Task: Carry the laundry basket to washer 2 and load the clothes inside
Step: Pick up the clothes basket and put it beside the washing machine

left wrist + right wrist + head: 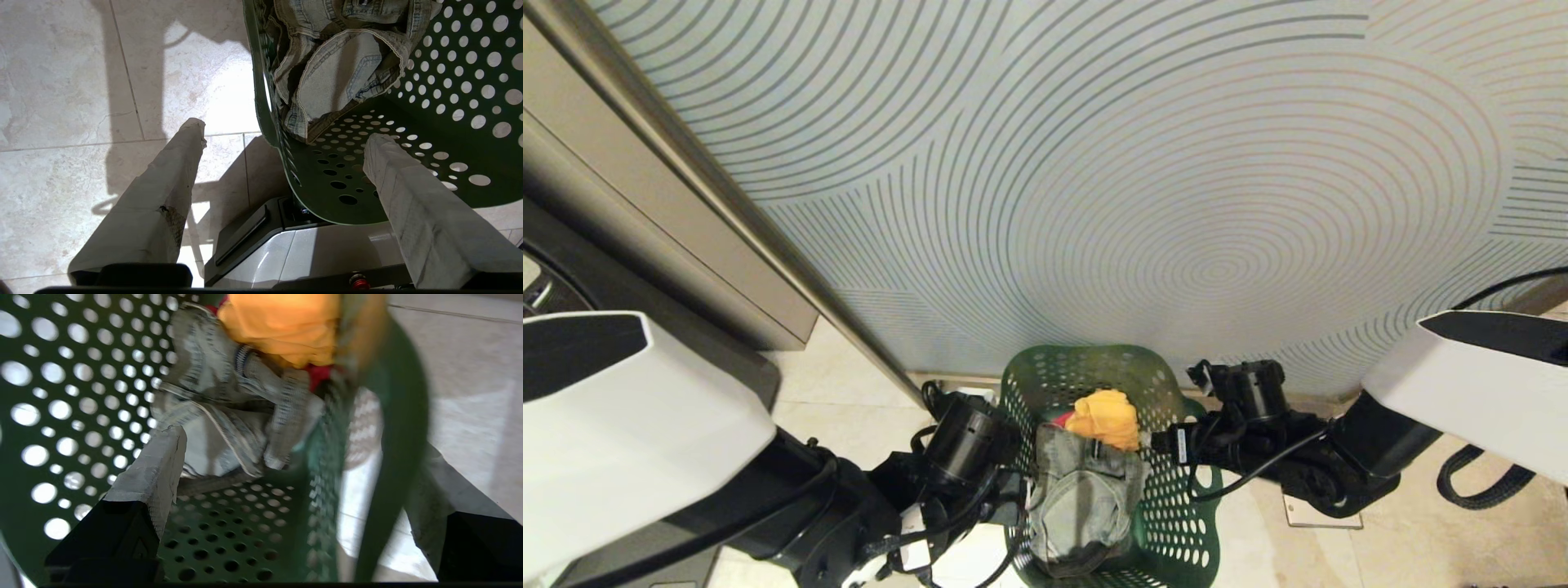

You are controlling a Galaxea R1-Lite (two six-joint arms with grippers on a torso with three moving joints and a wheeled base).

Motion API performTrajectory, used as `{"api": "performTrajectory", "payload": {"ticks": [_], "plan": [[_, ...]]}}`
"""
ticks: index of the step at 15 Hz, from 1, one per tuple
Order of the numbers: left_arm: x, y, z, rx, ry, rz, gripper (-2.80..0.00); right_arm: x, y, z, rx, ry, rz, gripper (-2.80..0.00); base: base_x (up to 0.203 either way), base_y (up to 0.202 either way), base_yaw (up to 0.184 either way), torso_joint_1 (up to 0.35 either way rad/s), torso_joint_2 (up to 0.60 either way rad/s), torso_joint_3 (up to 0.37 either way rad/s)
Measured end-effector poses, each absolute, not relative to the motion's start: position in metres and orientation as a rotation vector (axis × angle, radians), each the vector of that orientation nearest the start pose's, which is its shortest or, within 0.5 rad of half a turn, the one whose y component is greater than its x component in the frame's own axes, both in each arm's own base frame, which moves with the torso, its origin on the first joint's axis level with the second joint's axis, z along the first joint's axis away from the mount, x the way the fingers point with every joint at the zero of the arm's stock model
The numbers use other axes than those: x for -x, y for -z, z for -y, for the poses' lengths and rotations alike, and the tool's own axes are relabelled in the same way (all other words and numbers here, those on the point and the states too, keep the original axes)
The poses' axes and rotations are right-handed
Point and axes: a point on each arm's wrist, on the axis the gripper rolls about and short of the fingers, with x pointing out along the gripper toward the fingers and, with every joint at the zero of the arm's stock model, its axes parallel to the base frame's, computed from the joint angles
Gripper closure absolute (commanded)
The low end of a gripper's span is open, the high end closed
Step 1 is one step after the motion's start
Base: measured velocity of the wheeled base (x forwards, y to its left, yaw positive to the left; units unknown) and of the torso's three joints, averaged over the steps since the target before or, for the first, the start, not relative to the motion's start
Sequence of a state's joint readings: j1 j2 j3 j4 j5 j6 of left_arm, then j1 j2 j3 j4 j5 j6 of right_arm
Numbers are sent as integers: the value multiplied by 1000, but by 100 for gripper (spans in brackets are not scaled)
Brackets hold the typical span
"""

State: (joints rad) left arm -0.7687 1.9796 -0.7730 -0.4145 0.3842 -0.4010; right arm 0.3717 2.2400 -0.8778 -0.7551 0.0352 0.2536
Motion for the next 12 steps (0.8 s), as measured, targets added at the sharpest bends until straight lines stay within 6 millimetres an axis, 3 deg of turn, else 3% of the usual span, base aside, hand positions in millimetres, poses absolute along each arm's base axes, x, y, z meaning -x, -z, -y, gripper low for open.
{"api": "performTrajectory", "payload": {"ticks": [12], "plan": [[-243,-59,223,-74,224,-727,-280,-357,-9,-161,-177,-410,-628,-280,0,0,0,0,0,0]]}}
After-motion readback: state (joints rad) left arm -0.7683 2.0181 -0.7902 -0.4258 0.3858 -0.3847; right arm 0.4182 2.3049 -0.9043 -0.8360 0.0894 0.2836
